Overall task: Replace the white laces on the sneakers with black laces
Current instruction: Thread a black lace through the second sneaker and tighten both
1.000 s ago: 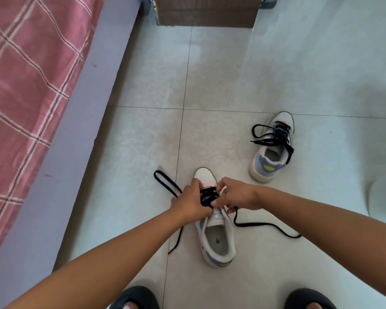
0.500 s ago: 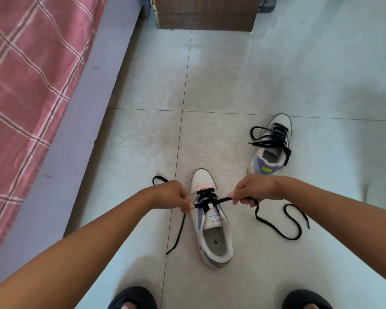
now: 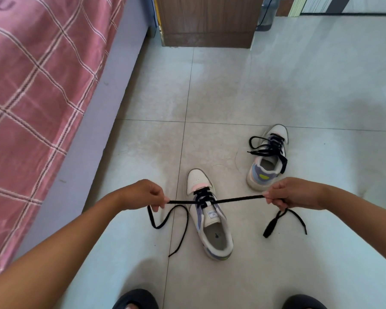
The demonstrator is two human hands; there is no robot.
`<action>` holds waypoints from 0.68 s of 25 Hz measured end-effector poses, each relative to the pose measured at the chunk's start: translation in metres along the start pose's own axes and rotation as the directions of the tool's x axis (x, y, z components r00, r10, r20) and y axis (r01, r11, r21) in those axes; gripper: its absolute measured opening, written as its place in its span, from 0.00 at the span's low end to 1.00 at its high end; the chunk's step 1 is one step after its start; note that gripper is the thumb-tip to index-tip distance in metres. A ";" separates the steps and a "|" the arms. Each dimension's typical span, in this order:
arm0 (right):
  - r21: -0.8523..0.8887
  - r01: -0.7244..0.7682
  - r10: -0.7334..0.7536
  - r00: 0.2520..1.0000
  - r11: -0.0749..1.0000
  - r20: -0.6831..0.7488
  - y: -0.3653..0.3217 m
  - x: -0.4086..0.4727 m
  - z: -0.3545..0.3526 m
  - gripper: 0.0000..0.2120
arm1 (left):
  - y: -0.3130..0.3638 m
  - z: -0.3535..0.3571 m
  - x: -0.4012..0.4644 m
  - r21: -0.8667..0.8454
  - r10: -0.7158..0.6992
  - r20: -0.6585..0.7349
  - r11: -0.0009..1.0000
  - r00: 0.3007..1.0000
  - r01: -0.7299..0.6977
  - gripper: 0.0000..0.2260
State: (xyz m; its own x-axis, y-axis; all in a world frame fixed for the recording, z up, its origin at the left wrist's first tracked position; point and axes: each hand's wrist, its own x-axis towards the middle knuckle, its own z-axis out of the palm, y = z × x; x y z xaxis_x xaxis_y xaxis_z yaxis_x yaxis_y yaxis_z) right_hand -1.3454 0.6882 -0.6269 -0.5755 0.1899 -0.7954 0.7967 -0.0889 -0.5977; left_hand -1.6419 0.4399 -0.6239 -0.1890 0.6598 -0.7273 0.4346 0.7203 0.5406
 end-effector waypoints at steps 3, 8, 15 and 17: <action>0.073 -0.010 0.009 1.000 0.997 0.014 0.004 0.001 0.007 0.11 | -0.002 0.007 -0.001 -0.077 0.001 -0.078 0.997 0.997 -0.007 0.12; 0.320 0.125 -0.151 0.987 0.939 0.058 -0.044 -0.026 -0.017 0.19 | 0.023 -0.025 -0.023 -0.425 0.088 -0.129 0.895 0.988 -0.135 0.16; 0.549 0.573 -0.514 0.811 0.608 -0.279 -0.137 -0.076 -0.060 0.16 | 0.085 -0.100 -0.081 -0.637 0.302 -0.448 0.552 0.841 -0.538 0.22; 0.544 0.669 -0.571 0.733 0.507 -0.369 -0.160 -0.095 -0.070 0.12 | 0.101 -0.117 -0.095 -0.610 0.354 -0.550 0.449 0.756 -0.653 0.19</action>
State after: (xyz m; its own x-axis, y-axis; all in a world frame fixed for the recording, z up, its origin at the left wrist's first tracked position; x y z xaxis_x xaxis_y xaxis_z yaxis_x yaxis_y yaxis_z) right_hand -1.4053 0.7529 -0.4483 -0.8093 0.5506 -0.2048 -0.0812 -0.4502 -0.8892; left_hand -1.6834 0.4757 -0.4507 -0.4734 0.8717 -0.1261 -0.2184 0.0225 0.9756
